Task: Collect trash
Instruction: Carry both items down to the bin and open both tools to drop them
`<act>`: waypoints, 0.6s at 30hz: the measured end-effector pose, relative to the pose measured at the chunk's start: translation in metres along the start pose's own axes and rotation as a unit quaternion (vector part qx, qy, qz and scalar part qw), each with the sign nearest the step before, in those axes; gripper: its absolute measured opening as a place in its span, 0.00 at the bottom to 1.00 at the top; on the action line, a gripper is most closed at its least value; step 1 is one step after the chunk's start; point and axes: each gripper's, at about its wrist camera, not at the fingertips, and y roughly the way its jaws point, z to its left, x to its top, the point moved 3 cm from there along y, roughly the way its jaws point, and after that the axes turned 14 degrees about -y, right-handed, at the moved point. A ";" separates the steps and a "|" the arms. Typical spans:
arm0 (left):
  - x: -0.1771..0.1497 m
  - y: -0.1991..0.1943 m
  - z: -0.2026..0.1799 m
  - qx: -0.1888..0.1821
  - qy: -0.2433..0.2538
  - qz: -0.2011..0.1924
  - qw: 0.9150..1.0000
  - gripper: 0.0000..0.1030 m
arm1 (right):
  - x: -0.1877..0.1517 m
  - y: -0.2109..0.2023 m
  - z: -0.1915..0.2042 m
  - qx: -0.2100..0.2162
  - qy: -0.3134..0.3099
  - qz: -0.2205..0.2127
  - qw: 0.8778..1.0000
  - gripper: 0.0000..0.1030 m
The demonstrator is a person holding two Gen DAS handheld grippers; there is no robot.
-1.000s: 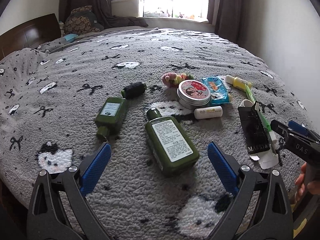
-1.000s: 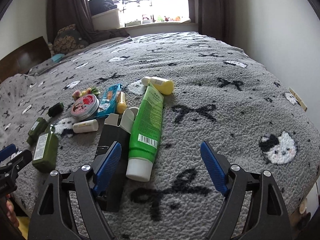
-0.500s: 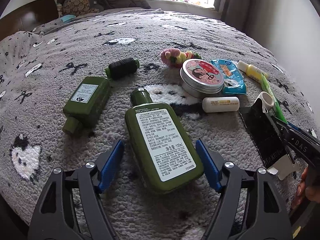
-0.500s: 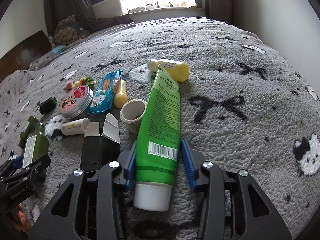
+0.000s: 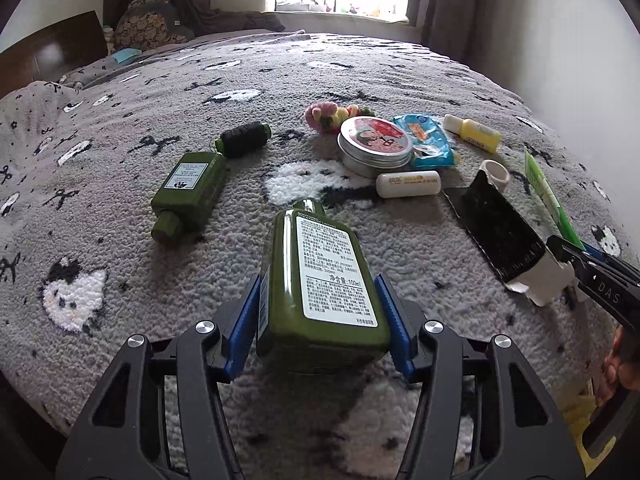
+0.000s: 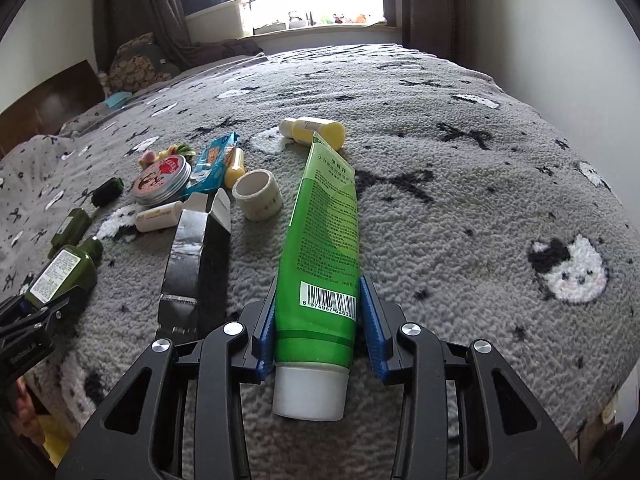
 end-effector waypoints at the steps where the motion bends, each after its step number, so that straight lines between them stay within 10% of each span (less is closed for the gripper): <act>1: -0.004 -0.006 0.000 -0.003 0.001 -0.001 1.000 0.51 | -0.003 -0.005 0.000 0.002 0.002 -0.002 1.000 0.37; 18: -0.037 -0.131 0.008 -0.028 0.006 -0.073 0.997 0.28 | -0.027 -0.144 0.029 0.031 -0.024 -0.109 0.993 0.37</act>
